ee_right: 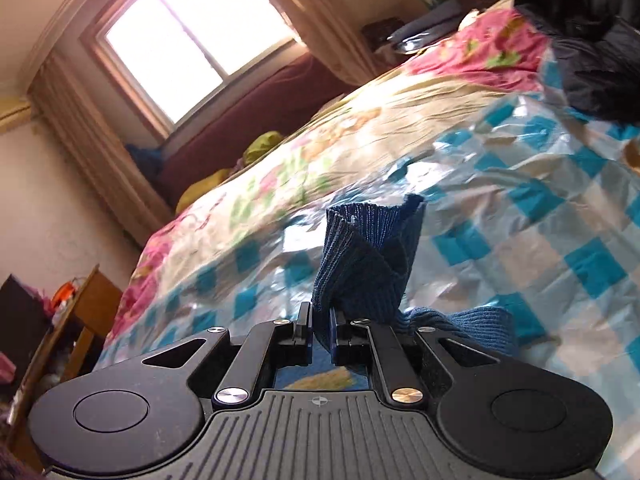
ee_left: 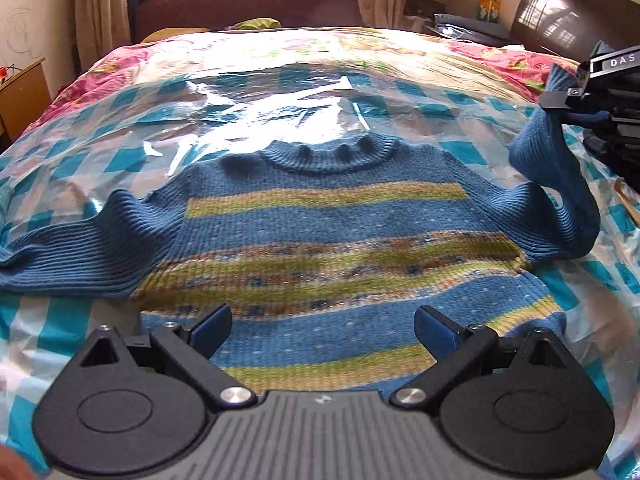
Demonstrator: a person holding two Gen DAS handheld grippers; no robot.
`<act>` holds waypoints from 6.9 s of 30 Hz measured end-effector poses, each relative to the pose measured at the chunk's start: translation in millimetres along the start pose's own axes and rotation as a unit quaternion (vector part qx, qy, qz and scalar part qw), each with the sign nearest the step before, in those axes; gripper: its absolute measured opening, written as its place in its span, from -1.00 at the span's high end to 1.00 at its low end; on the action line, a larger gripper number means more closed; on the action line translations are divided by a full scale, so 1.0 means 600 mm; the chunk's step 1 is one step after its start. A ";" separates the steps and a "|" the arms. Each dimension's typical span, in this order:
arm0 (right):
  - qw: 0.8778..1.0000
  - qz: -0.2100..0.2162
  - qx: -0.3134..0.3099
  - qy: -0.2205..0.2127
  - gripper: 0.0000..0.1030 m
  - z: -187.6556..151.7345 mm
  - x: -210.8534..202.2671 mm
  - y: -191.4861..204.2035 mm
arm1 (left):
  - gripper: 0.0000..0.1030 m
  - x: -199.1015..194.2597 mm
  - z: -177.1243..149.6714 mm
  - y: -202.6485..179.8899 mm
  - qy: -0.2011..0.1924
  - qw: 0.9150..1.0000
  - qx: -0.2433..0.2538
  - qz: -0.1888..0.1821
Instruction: Fold small clothes
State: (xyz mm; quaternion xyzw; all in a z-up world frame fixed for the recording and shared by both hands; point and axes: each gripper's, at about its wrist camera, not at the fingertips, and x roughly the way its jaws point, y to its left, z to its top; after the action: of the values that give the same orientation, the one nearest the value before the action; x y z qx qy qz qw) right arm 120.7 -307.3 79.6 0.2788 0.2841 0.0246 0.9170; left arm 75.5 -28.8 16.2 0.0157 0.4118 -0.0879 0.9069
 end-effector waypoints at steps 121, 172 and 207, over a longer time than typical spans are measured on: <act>0.977 -0.037 -0.170 0.121 0.48 -0.154 0.176 0.047 | -0.96 0.100 -0.007 0.140 0.026 0.998 -0.025 0.053; 0.981 0.053 -0.142 0.118 0.46 -0.220 0.142 0.053 | -0.73 0.078 -0.011 0.043 -0.029 0.996 0.010 0.079; 0.944 0.137 -0.267 0.134 0.41 -0.228 0.111 0.236 | -0.98 -0.067 -0.043 0.253 -0.101 0.977 -0.130 0.135</act>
State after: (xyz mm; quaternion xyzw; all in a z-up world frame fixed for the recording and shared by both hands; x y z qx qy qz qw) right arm 119.6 -105.9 26.7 0.0539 0.3463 0.2627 0.8990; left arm 56.3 129.2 22.7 -0.0558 0.3200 0.0882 0.9417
